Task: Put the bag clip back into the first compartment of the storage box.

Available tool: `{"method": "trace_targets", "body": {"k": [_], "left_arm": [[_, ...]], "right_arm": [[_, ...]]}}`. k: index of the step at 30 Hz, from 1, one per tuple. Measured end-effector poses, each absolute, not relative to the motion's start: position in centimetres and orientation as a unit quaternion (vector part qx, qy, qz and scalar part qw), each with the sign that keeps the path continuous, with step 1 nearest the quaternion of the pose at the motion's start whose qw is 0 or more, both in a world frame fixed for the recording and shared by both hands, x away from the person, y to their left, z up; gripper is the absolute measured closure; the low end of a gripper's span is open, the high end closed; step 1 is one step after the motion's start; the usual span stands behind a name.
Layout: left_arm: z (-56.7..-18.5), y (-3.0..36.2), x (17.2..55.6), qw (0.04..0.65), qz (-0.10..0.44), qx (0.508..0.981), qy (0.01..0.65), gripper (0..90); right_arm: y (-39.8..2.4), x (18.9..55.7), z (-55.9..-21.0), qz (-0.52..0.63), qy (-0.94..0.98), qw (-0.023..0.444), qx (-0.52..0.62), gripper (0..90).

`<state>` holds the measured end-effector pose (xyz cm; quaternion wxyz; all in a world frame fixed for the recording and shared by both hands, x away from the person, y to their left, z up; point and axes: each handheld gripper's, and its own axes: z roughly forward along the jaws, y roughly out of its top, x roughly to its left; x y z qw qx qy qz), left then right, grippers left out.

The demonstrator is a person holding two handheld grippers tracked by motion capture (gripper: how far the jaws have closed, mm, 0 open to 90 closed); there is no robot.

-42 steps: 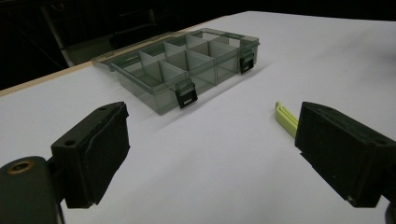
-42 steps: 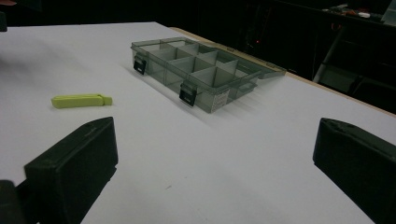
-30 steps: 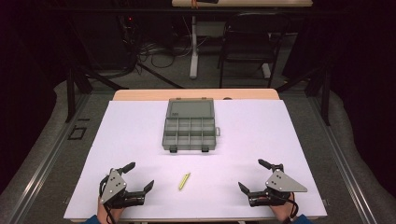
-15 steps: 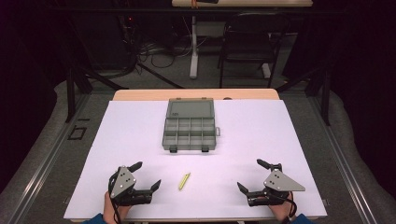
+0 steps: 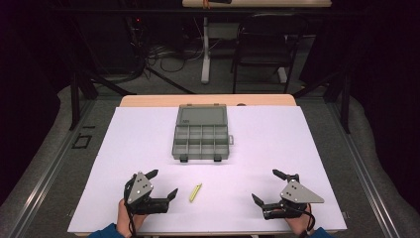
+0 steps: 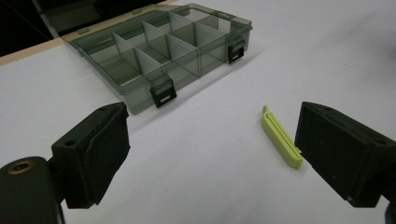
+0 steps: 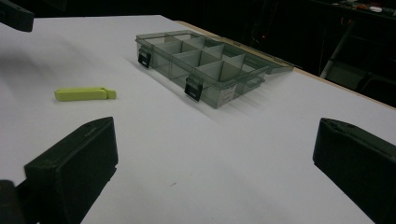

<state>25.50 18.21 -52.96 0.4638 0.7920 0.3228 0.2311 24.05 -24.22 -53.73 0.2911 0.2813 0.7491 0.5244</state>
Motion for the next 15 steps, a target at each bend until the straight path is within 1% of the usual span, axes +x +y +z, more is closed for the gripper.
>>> {"method": "trace_targets", "body": {"k": [15], "left_arm": [[-52.7,15.4,26.2,0.431,0.211,0.815,0.324,9.9]], "right_arm": [[-24.2,24.0,-53.7,0.52,0.753,0.291,0.279,0.0]]}}
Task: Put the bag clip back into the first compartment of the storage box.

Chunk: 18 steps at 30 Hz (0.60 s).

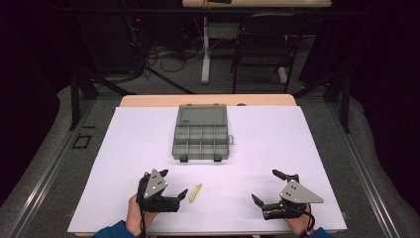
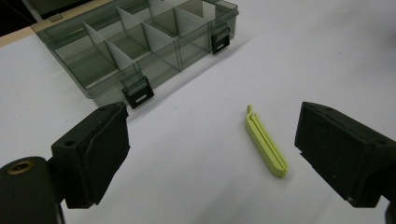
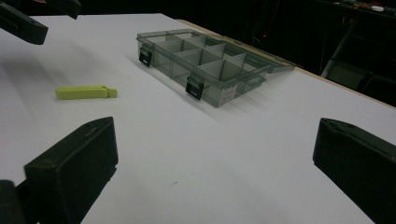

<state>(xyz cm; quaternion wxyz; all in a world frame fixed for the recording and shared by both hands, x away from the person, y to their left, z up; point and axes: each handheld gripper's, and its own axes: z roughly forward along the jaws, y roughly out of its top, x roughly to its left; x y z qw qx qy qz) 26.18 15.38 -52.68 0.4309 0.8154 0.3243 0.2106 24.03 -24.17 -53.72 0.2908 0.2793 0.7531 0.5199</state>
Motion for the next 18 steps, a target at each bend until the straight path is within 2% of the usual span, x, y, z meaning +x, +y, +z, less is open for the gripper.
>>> {"method": "trace_targets", "body": {"k": [18], "left_arm": [[-52.7,13.0,26.6,0.401,0.198,0.83,0.333,9.8]], "right_arm": [[-24.2,24.1,-53.8,0.517,0.754,0.289,0.284,0.0]]}}
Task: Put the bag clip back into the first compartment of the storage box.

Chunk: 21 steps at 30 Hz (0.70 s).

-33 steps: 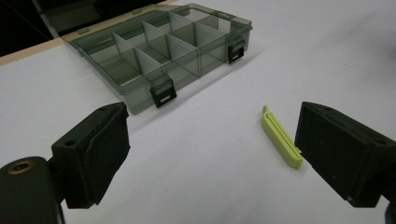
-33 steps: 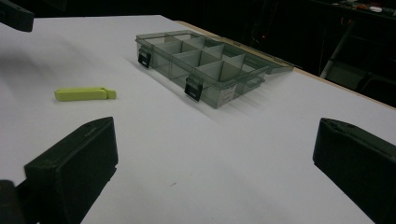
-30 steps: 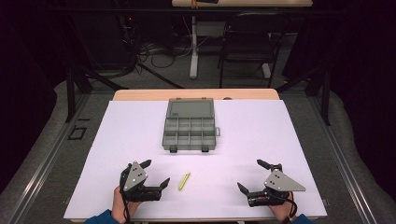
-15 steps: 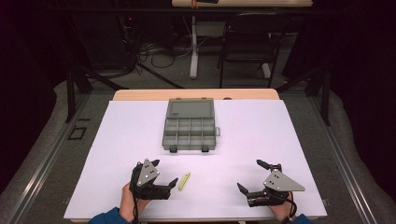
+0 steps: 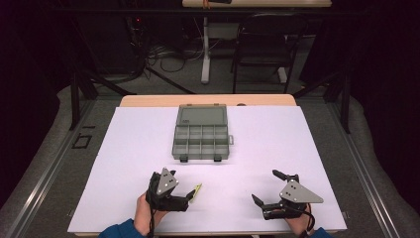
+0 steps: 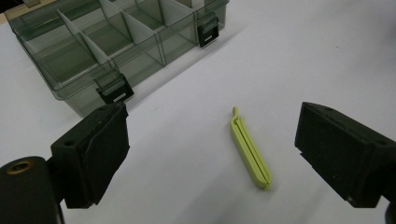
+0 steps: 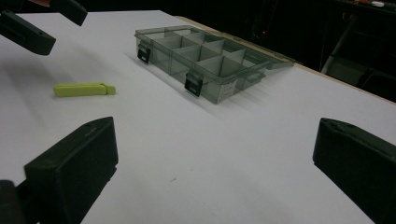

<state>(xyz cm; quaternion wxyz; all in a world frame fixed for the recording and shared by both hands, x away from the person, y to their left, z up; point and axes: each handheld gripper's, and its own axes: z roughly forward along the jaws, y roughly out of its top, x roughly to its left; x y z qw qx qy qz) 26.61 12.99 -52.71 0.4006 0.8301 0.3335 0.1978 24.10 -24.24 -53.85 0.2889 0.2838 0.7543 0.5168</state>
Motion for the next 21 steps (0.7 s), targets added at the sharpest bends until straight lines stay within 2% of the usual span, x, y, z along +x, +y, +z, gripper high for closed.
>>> {"method": "trace_targets", "body": {"k": [12,17,21], "left_arm": [[-53.4,11.7,26.8,0.376,0.189,0.844,0.332,11.4],[-53.8,11.2,26.9,0.366,0.184,0.85,0.331,15.6],[-54.0,11.0,27.0,0.363,0.181,0.851,0.332,22.5]], "right_arm": [[-24.2,24.1,-53.9,0.517,0.756,0.286,0.282,0.0],[-24.2,24.1,-53.8,0.518,0.756,0.285,0.282,0.0],[-24.2,24.1,-53.8,0.515,0.758,0.285,0.28,0.0]]}}
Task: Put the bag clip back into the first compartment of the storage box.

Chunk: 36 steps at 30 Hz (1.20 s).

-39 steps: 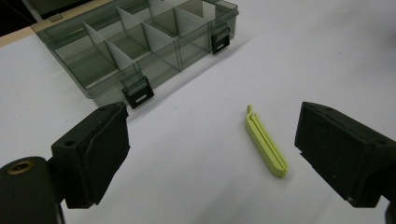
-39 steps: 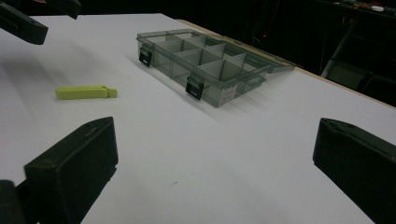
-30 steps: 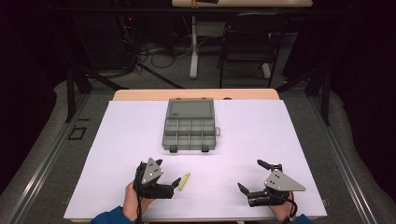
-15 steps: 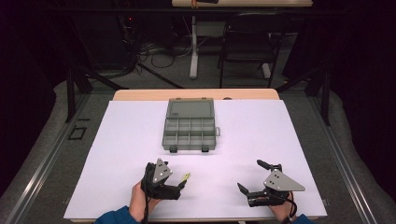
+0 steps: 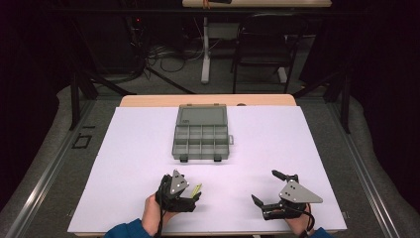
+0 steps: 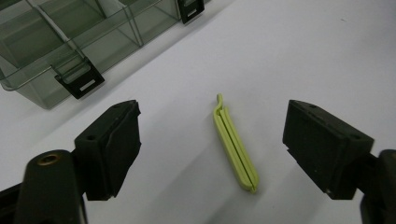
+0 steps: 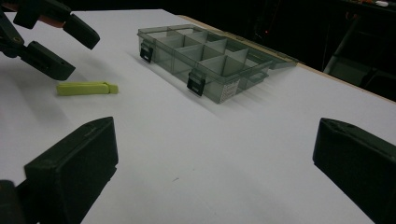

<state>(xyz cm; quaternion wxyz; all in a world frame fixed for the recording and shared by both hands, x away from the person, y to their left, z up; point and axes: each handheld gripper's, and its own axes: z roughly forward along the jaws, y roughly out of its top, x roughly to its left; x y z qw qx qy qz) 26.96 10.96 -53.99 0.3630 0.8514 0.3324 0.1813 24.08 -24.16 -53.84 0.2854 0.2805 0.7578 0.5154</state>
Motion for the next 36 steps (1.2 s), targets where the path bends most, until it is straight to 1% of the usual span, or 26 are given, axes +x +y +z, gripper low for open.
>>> {"method": "trace_targets", "body": {"k": [6,12,13,15,17,23,30,36], "left_arm": [[-54.6,10.6,27.3,0.358,0.166,0.855,0.338,37.8],[-55.0,10.5,27.4,0.357,0.151,0.856,0.341,49.3],[-55.1,10.4,27.5,0.356,0.149,0.858,0.34,49.3],[-55.2,10.4,27.5,0.356,0.141,0.858,0.341,56.5],[-55.4,10.3,27.5,0.358,0.139,0.858,0.342,59.7],[-55.6,10.3,27.5,0.358,0.135,0.856,0.348,65.8],[-56.1,10.3,27.5,0.359,0.132,0.852,0.357,68.3],[-56.2,10.5,27.5,0.365,0.132,0.847,0.363,77.3]], "right_arm": [[-24.2,24.0,-53.8,0.517,0.757,0.284,0.281,0.0],[-24.2,24.1,-53.8,0.516,0.758,0.285,0.28,0.0],[-24.2,24.1,-53.9,0.516,0.758,0.284,0.279,0.0],[-24.3,24.1,-53.8,0.517,0.757,0.285,0.281,0.0],[-24.3,24.0,-53.8,0.518,0.757,0.283,0.28,0.0],[-24.2,24.1,-53.8,0.516,0.759,0.283,0.279,0.0],[-24.2,24.0,-53.8,0.517,0.759,0.282,0.277,0.0],[-24.3,24.1,-53.8,0.517,0.759,0.281,0.278,0.0]]}}
